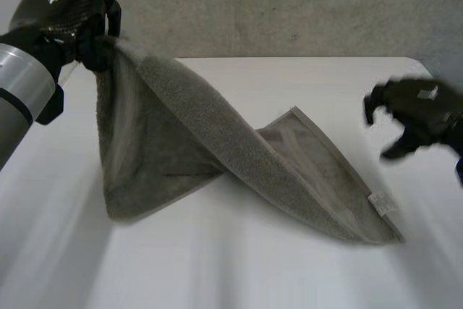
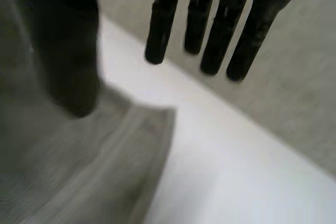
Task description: Fold the towel.
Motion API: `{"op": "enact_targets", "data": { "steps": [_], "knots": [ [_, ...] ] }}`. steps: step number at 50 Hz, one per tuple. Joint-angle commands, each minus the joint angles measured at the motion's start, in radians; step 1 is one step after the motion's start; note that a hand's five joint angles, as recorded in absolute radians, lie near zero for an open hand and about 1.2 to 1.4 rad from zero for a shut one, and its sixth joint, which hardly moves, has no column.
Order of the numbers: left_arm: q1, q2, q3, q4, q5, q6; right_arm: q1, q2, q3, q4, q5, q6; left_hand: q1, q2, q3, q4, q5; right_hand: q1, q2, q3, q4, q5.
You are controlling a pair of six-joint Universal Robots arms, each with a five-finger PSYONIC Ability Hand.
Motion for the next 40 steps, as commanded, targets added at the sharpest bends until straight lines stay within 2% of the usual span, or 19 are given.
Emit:
{"op": "enact_targets", "data": {
  "steps": [1, 13, 29, 34, 36, 37, 38, 40],
  "knots": [
    [0.004, -0.021, -0.067, 0.006, 0.001, 0.003, 0.028, 0.117, 0.177, 0.004, 0.055, -0.142, -0.001, -0.082, -0.151, -0.117, -0.231, -0.118, -0.149, -0.160, -0.172, -0.137],
    [0.014, -0.051, -0.049, 0.006, 0.000, 0.006, 0.060, 0.167, 0.309, -0.090, 0.062, -0.066, -0.001, -0.082, -0.151, -0.117, -0.231, -0.121, -0.152, -0.163, -0.175, -0.140],
    [0.040, -0.049, -0.022, 0.001, -0.002, -0.003, 0.136, 0.264, 0.328, -0.234, 0.085, -0.043, -0.001, -0.082, -0.151, -0.117, -0.231, -0.068, -0.100, -0.110, -0.123, -0.087],
    [0.046, -0.048, -0.026, 0.001, -0.002, -0.005, 0.139, 0.290, 0.322, -0.259, 0.119, -0.047, -0.001, -0.082, -0.151, -0.117, -0.231, 0.152, 0.121, 0.110, 0.098, 0.133],
    [0.046, -0.048, -0.028, 0.001, -0.002, -0.006, 0.139, 0.295, 0.306, -0.262, 0.138, -0.046, -0.001, -0.082, -0.151, -0.117, -0.231, 0.649, 0.617, 0.606, 0.594, 0.629],
    [0.046, -0.048, -0.028, 0.001, -0.002, -0.006, 0.139, 0.295, 0.306, -0.262, 0.138, -0.046, -0.001, -0.082, -0.151, -0.117, -0.231, 0.651, 0.620, 0.609, 0.597, 0.632],
    [0.046, -0.048, -0.028, 0.001, -0.002, -0.006, 0.133, 0.292, 0.294, -0.263, 0.142, -0.041, -0.001, -0.082, -0.151, -0.117, -0.231, 0.889, 0.857, 0.846, 0.834, 0.869],
    [0.047, -0.046, -0.026, 0.001, -0.003, -0.008, 0.131, 0.277, 0.274, -0.263, 0.147, -0.040, -0.001, -0.082, -0.151, -0.117, -0.231, 0.891, 0.859, 0.849, 0.836, 0.872]
  ]
}}
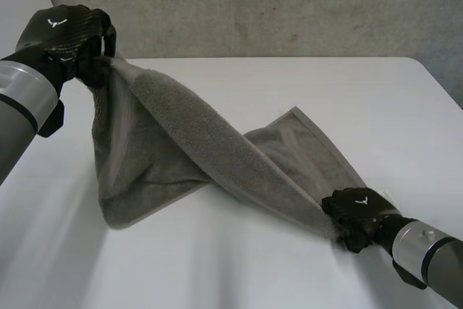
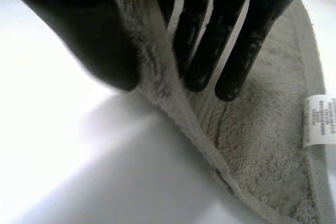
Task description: Fold the towel.
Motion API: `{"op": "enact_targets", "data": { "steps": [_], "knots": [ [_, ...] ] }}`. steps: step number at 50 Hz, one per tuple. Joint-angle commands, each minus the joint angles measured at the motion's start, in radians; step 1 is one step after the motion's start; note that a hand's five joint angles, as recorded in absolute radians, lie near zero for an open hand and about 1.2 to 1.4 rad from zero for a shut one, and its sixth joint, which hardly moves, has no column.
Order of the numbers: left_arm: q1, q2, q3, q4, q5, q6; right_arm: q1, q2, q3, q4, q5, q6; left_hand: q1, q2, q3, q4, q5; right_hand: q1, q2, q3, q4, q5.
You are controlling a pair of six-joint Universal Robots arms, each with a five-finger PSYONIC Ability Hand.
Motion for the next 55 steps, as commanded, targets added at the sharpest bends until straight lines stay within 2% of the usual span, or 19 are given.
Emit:
{"op": "enact_targets", "data": {
  "steps": [1, 2, 7, 14, 18, 21, 23, 29, 34, 37, 40, 42, 43, 44, 45, 46, 47, 50, 55],
  "knots": [
    [0.003, 0.002, -0.001, 0.000, -0.002, -0.003, -0.006, -0.053, -0.069, 0.003, 0.036, 0.007, -0.001, -0.082, -0.151, -0.117, -0.231, 0.255, 0.246, 0.261, 0.258, 0.238],
    [0.006, 0.005, 0.002, 0.000, -0.002, -0.003, -0.006, -0.054, -0.070, 0.003, 0.036, 0.007, -0.001, -0.082, -0.151, -0.117, -0.231, 0.255, 0.246, 0.261, 0.258, 0.238],
    [0.013, 0.020, 0.025, 0.000, 0.000, -0.004, -0.006, -0.354, -0.258, 0.062, 0.052, 0.062, -0.001, -0.082, -0.151, -0.117, -0.231, 0.255, 0.246, 0.261, 0.258, 0.238],
    [0.020, 0.083, 0.069, -0.003, -0.005, -0.043, -0.016, -0.451, -0.521, 0.219, 0.021, 0.096, -0.001, -0.082, -0.151, -0.117, -0.231, 0.255, 0.246, 0.261, 0.258, 0.238],
    [0.035, 0.106, 0.071, -0.003, -0.002, -0.069, -0.034, -0.414, -0.626, 0.352, -0.005, 0.063, -0.001, -0.082, -0.151, -0.117, -0.231, 0.255, 0.246, 0.261, 0.258, 0.238],
    [0.047, 0.099, 0.057, -0.009, 0.002, -0.067, -0.029, -0.307, -0.695, 0.487, -0.011, -0.063, -0.001, -0.082, -0.151, -0.117, -0.231, 0.255, 0.246, 0.261, 0.258, 0.238],
    [0.053, 0.090, 0.048, -0.012, 0.000, -0.067, 0.000, -0.195, -0.737, 0.600, -0.002, -0.226, -0.001, -0.082, -0.151, -0.117, -0.231, 0.255, 0.246, 0.261, 0.258, 0.238],
    [0.049, -0.065, 0.031, -0.025, 0.002, -0.050, 0.075, -0.026, -0.814, 0.632, 0.061, -0.319, -0.001, -0.082, -0.151, -0.117, -0.231, 0.255, 0.246, 0.261, 0.258, 0.238],
    [0.046, -0.208, 0.118, -0.018, -0.001, -0.006, 0.133, 0.181, -1.047, 0.579, 0.214, -0.321, -0.001, -0.082, -0.151, -0.117, -0.231, 0.255, 0.246, 0.261, 0.258, 0.238],
    [0.040, -0.278, 0.228, -0.014, -0.006, 0.022, 0.147, 0.227, -1.140, 0.531, 0.251, -0.319, -0.001, -0.082, -0.151, -0.117, -0.231, 0.255, 0.246, 0.261, 0.258, 0.238],
    [0.046, -0.312, 0.355, 0.015, -0.011, 0.014, 0.175, 0.291, -1.315, 0.372, 0.320, -0.309, -0.001, -0.082, -0.151, -0.117, -0.231, 0.255, 0.246, 0.261, 0.258, 0.238],
    [0.046, -0.317, 0.414, 0.056, -0.020, 0.000, 0.196, 0.301, -1.383, 0.114, 0.360, -0.266, -0.001, -0.082, -0.151, -0.117, -0.231, 0.255, 0.246, 0.261, 0.258, 0.238],
    [0.044, -0.314, 0.455, 0.124, -0.041, -0.027, 0.196, 0.301, -1.383, 0.112, 0.360, -0.266, -0.001, -0.082, -0.151, -0.117, -0.231, 0.255, 0.246, 0.261, 0.258, 0.238],
    [0.044, -0.314, 0.456, 0.124, -0.041, -0.027, 0.207, 0.284, -1.357, -0.029, 0.371, -0.231, -0.001, -0.082, -0.151, -0.117, -0.231, 0.255, 0.246, 0.261, 0.258, 0.238],
    [0.046, -0.306, 0.463, 0.208, -0.070, -0.065, 0.207, 0.284, -1.357, -0.030, 0.371, -0.230, -0.001, -0.082, -0.151, -0.117, -0.231, 0.255, 0.246, 0.261, 0.258, 0.238],
    [0.040, -0.303, 0.463, 0.303, -0.099, -0.104, 0.207, 0.249, -1.320, -0.146, 0.378, -0.197, -0.001, -0.082, -0.151, -0.117, -0.231, 0.255, 0.246, 0.261, 0.258, 0.238],
    [0.039, -0.303, 0.463, 0.304, -0.100, -0.104, 0.207, 0.198, -1.273, -0.230, 0.382, -0.171, -0.001, -0.082, -0.151, -0.117, -0.231, 0.255, 0.246, 0.261, 0.258, 0.238],
    [0.043, -0.297, 0.459, 0.443, -0.141, -0.157, 0.208, 0.125, -1.187, -0.242, 0.368, -0.158, -0.001, -0.082, -0.151, -0.117, -0.231, 0.255, 0.246, 0.261, 0.258, 0.238],
    [0.047, -0.283, 0.382, 0.457, -0.138, -0.168, 0.213, 0.120, -1.082, -0.127, 0.317, -0.160, -0.001, -0.082, -0.151, -0.117, -0.231, 0.255, 0.246, 0.261, 0.258, 0.238]
  ]
}}
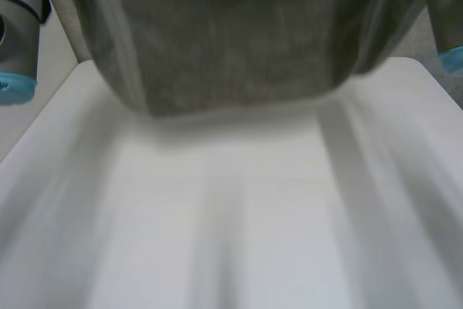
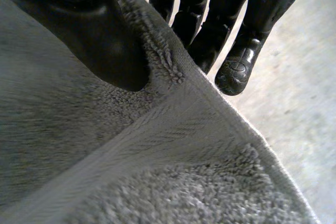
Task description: Fold the towel.
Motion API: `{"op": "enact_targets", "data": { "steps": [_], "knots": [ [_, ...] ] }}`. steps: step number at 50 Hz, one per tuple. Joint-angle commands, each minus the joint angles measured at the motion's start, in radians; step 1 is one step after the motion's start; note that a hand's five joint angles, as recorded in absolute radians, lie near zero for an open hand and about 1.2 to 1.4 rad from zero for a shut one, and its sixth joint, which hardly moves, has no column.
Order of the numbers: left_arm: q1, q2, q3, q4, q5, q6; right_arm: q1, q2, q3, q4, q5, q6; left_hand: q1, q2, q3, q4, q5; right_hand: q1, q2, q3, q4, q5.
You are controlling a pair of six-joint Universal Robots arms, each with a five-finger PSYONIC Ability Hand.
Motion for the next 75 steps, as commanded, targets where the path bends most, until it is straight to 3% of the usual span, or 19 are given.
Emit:
{"op": "enact_targets", "data": {
  "steps": [1, 5, 14, 18, 26, 29, 31, 32, 33, 36, 39, 48, 56, 69, 75],
  "knots": [
    [0.007, 0.017, -0.124, 0.085, -0.013, -0.036, 0.002, -0.060, 0.168, 0.082, -0.059, 0.014, -0.001, -0.086, -0.153, -0.117, -0.231, 0.197, 0.082, 0.065, 0.069, 0.097],
    [0.013, 0.011, -0.238, 0.098, 0.007, -0.034, 0.004, -0.046, 0.269, 0.166, -0.077, -0.008, -0.001, -0.086, -0.153, -0.117, -0.231, 0.197, 0.082, 0.065, 0.069, 0.097],
    [0.088, -0.010, -0.633, 0.236, 0.173, -0.031, -0.011, -0.008, 0.514, 0.201, -0.093, -0.085, -0.001, -0.086, -0.153, -0.117, -0.231, 0.197, 0.082, 0.065, 0.069, 0.097],
    [0.105, -0.009, -0.761, 0.286, 0.227, -0.022, -0.013, 0.018, 0.690, 0.189, -0.138, -0.134, -0.001, -0.086, -0.153, -0.117, -0.231, 0.197, 0.082, 0.065, 0.069, 0.097],
    [0.142, 0.046, -0.990, 0.306, 0.328, 0.127, -0.014, -0.003, 0.890, 0.145, -0.180, -0.143, -0.001, -0.086, -0.153, -0.117, -0.231, 0.197, 0.082, 0.065, 0.069, 0.097],
    [0.148, 0.106, -1.059, 0.306, 0.354, 0.200, -0.013, -0.055, 0.939, 0.113, -0.178, -0.143, -0.153, -0.239, -0.305, -0.269, -0.383, 0.197, 0.082, 0.065, 0.069, 0.097],
    [0.151, 0.166, -1.105, 0.305, 0.371, 0.248, -0.013, -0.079, 0.959, 0.103, -0.178, -0.137, -0.533, -0.618, -0.685, -0.648, -0.763, 0.197, 0.082, 0.065, 0.069, 0.097],
    [0.151, 0.166, -1.105, 0.305, 0.371, 0.248, -0.013, -0.089, 0.974, 0.093, -0.178, -0.132, -0.535, -0.620, -0.687, -0.651, -0.765, 0.197, 0.082, 0.065, 0.069, 0.097],
    [0.148, 0.189, -1.117, 0.305, 0.376, 0.261, -0.013, -0.089, 0.975, 0.093, -0.178, -0.132, -0.732, -0.818, -0.884, -0.848, -0.963, 0.197, 0.082, 0.065, 0.069, 0.097],
    [0.139, 0.241, -1.128, 0.303, 0.376, 0.265, -0.010, -0.096, 0.994, 0.068, -0.178, -0.118, -0.933, -1.019, -1.085, -1.049, -1.163, 0.197, 0.082, 0.065, 0.069, 0.097],
    [0.137, 0.292, -1.129, 0.297, 0.376, 0.260, -0.007, -0.096, 1.007, 0.053, -0.177, -0.106, -1.030, -1.116, -1.182, -1.146, -1.261, 0.197, 0.082, 0.065, 0.069, 0.097],
    [0.119, 0.335, -1.113, 0.263, 0.376, 0.266, 0.002, -0.088, 1.022, 0.042, -0.177, -0.105, -1.063, -1.149, -1.215, -1.179, -1.293, 0.197, 0.082, 0.065, 0.069, 0.097],
    [0.102, 0.243, -1.093, 0.254, 0.372, 0.274, 0.002, -0.079, 1.034, 0.033, -0.177, -0.106, -1.057, -1.143, -1.209, -1.173, -1.287, 0.197, 0.082, 0.065, 0.069, 0.097],
    [0.105, 0.232, -1.083, -0.094, 0.371, 0.491, 0.002, -0.042, 1.024, 0.027, -0.168, -0.105, -1.051, -1.137, -1.203, -1.167, -1.282, 0.197, 0.082, 0.065, 0.069, 0.097],
    [0.122, 0.243, -1.102, -0.135, 0.371, 0.507, 0.004, -0.023, 1.022, 0.027, -0.166, -0.103, -1.043, -1.128, -1.195, -1.159, -1.273, 0.197, 0.082, 0.065, 0.069, 0.097]
  ]
}}
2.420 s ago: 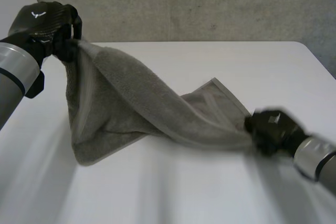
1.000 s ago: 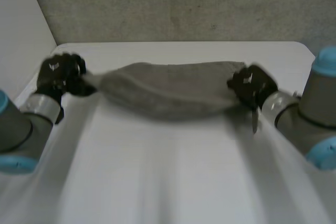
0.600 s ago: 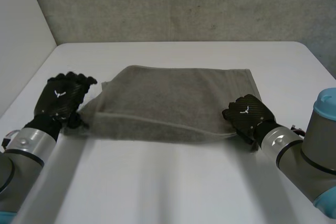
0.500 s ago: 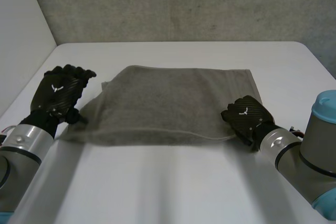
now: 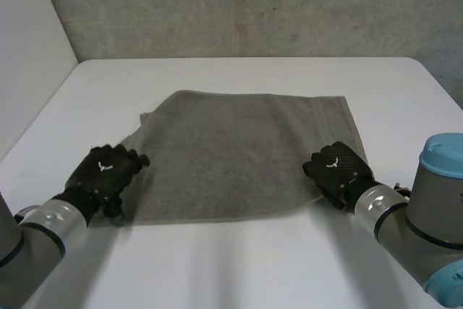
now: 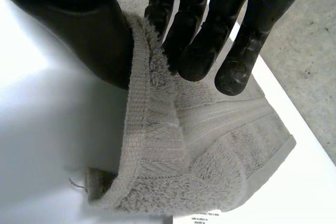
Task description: Fold the towel.
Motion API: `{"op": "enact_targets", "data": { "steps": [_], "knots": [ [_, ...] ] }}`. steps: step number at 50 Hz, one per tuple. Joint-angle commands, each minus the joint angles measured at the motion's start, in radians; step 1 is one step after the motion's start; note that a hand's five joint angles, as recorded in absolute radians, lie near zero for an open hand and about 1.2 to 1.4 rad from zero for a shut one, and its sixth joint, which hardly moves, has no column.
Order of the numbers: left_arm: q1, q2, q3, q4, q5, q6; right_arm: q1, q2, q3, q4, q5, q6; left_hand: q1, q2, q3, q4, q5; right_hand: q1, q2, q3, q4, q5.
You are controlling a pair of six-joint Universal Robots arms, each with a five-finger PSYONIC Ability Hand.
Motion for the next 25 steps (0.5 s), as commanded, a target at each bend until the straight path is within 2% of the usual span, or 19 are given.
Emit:
{"op": "enact_targets", "data": {
  "steps": [1, 6, 14, 20, 25],
  "knots": [
    [0.016, 0.015, -0.019, -0.050, -0.003, 0.025, 0.000, 0.021, -0.004, 0.002, 0.003, 0.004, -0.068, -0.087, -0.055, -0.066, -0.212, 0.198, 0.071, 0.064, 0.069, 0.097],
    [0.046, -0.019, -0.027, 0.015, -0.004, 0.029, 0.000, 0.025, -0.004, 0.002, 0.001, 0.004, -0.044, -0.064, -0.031, -0.043, -0.188, 0.198, 0.071, 0.064, 0.069, 0.097],
    [0.043, -0.117, -0.015, 0.098, -0.009, 0.031, 0.000, 0.025, -0.001, 0.002, 0.001, 0.002, -0.032, -0.052, -0.020, -0.031, -0.176, 0.198, 0.071, 0.064, 0.069, 0.097],
    [0.033, -0.178, -0.005, 0.105, -0.010, 0.031, -0.002, 0.025, 0.001, 0.002, 0.000, 0.002, -0.032, -0.052, -0.020, -0.031, -0.176, 0.198, 0.071, 0.064, 0.069, 0.097],
    [0.030, -0.204, 0.021, 0.112, -0.064, 0.031, -0.002, 0.026, 0.001, 0.002, -0.001, 0.002, -0.032, -0.052, -0.020, -0.031, -0.176, 0.198, 0.071, 0.064, 0.069, 0.097]
  ]
}}
